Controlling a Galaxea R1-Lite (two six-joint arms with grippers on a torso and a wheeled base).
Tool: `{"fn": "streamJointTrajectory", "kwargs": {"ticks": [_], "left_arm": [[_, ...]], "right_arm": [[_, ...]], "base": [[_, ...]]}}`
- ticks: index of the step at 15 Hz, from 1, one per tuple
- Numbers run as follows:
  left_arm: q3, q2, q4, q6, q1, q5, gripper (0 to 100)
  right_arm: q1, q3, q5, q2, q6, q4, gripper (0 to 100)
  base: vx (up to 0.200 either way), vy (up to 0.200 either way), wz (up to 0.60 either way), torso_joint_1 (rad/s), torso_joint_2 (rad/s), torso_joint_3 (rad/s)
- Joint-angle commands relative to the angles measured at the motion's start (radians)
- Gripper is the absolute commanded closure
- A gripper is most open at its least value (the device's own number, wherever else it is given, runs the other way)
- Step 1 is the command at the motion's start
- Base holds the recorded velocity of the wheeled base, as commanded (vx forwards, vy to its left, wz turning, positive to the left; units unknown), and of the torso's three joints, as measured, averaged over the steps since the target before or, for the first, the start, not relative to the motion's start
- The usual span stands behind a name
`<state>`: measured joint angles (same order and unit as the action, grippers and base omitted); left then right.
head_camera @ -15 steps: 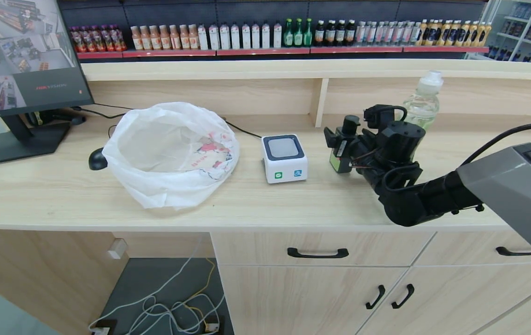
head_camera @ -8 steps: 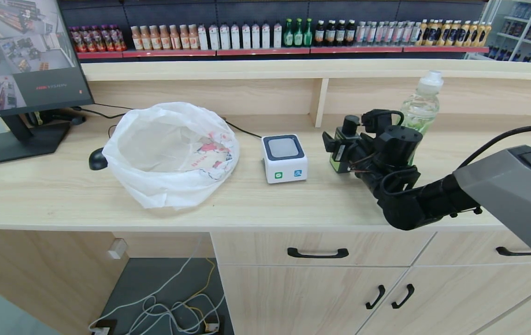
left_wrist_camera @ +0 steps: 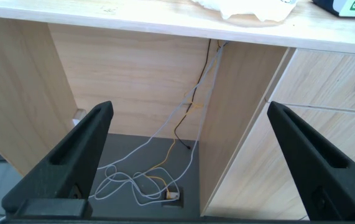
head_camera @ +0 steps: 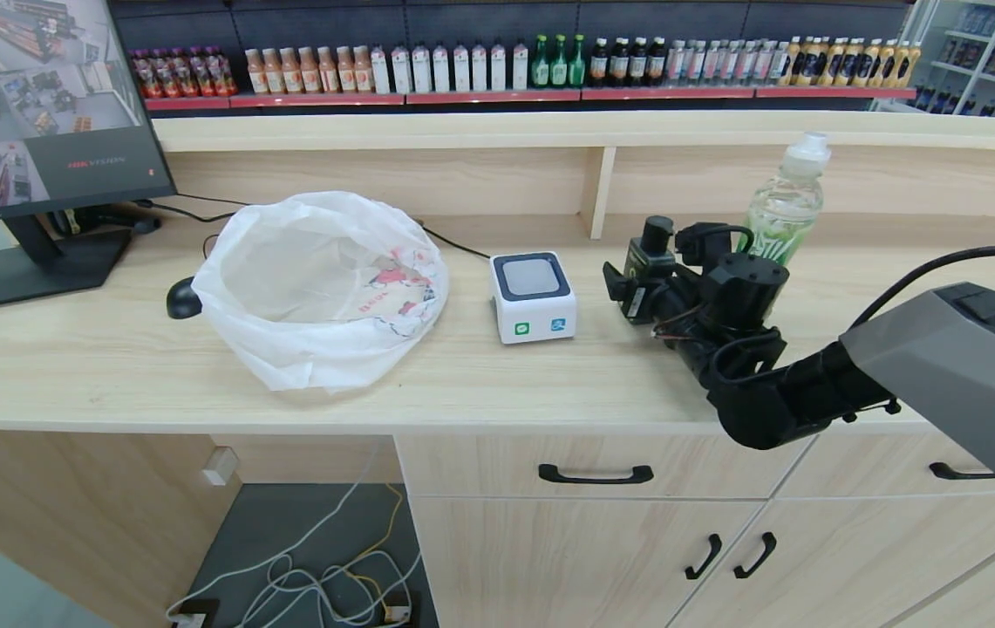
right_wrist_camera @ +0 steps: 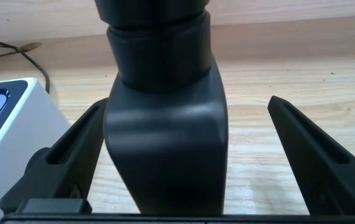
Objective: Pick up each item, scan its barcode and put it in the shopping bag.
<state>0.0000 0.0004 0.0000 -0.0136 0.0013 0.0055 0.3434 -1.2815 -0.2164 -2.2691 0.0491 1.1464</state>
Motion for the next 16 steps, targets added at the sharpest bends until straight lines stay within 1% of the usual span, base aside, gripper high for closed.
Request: {"fn": "streamJointTrajectory", "kwargs": {"ticks": [1,4,5,16], "left_arm": [[0.000,0.000,0.000,0.000,0.000,0.001,0],[0.000,0.000,0.000,0.000,0.000,0.001,0],[0.000,0.000,0.000,0.000,0.000,0.001,0],[0.000,0.000,0.000,0.000,0.000,0.001,0]], "right_arm": [[0.003,0.004,0.000,-0.003,0.000,0.001,0],[0.005,0.002,0.002,-0.013,0.000,0.015,0],[0.008,0.002,0.002,-0.013,0.000,0.015,100],[0.022,0.001,0.012,-0.007,0.000,0.039,100]], "base": [[0.000,0.000,0.00,0.000,0.00,0.000],[0.000,0.000,0.00,0.000,0.00,0.000],[0.000,0.000,0.00,0.000,0.00,0.000],[0.000,0.000,0.00,0.000,0.00,0.000]]}}
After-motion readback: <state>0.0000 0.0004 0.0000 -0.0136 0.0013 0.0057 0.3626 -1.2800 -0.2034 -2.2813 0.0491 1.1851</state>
